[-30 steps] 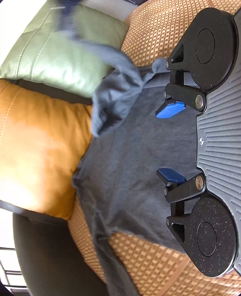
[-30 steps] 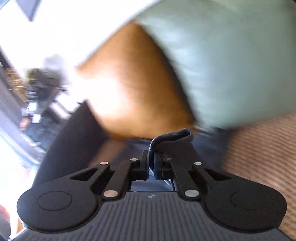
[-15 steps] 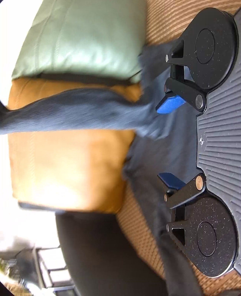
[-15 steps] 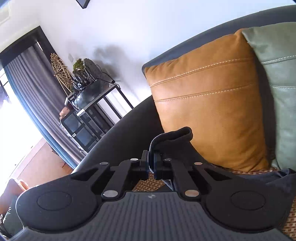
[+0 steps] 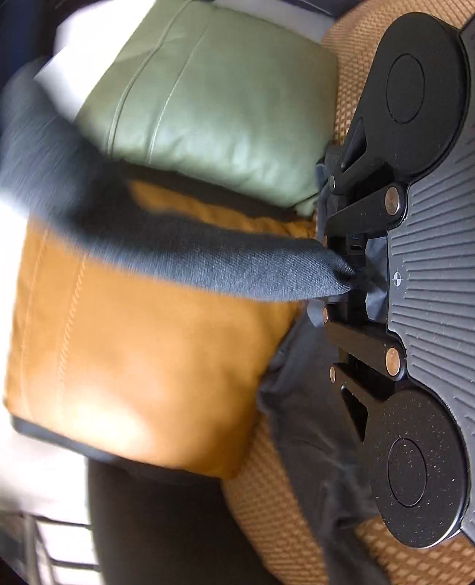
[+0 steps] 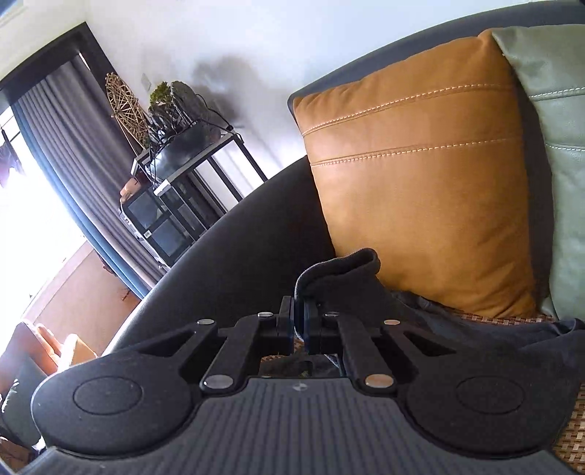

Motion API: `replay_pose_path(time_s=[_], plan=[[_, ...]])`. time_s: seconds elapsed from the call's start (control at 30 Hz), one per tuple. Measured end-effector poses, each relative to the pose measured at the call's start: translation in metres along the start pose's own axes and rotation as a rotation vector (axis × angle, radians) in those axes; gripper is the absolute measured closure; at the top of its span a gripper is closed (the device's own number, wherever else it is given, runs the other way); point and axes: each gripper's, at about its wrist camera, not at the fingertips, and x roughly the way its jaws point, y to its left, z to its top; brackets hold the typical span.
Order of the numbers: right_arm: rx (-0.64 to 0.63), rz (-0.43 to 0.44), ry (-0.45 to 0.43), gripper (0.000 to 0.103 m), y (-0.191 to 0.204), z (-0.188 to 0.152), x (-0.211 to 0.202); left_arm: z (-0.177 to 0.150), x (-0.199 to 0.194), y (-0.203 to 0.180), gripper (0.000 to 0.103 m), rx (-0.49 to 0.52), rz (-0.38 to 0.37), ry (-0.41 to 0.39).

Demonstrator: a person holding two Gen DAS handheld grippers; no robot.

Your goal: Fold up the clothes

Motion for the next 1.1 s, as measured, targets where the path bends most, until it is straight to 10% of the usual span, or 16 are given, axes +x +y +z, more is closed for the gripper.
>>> replay_pose_path(time_s=[0.07,0.13,0.17,0.4,0.8,1.03,1.07,1.1], plan=[[-0.001,-0.036,0.021,0.092,-0.009,-0.017,-0.008,0.007,-0.003,0.008,0.101,-0.006,0.041,-0.011],[-0.001,-0.072,0.043,0.042,-0.018,-0.034,-0.017,0.017,-0.007,0.02,0.101,-0.036,0.066,-0.019],[-0.001,-0.09,0.054,0.034,-0.023,-0.042,-0.021,0.022,-0.009,0.027,0.101,-0.058,0.074,-0.022],[-0.004,-0.217,0.129,0.042,-0.054,-0.101,-0.05,0.061,-0.024,0.069,0.101,-0.14,0.163,-0.047],[0.124,-0.208,0.347,0.045,-0.051,-0.298,-0.142,0.101,-0.068,0.102,0.101,-0.129,0.303,-0.099],[0.1,-0.213,0.352,0.046,-0.042,-0.321,-0.14,0.097,-0.066,0.093,0.1,-0.077,0.322,-0.077],[0.094,-0.2,0.357,0.049,-0.042,-0.32,-0.138,0.095,-0.066,0.092,0.1,-0.07,0.32,-0.072],[0.094,-0.189,0.361,0.081,-0.042,-0.318,-0.14,0.093,-0.066,0.091,0.1,-0.06,0.319,-0.066]])
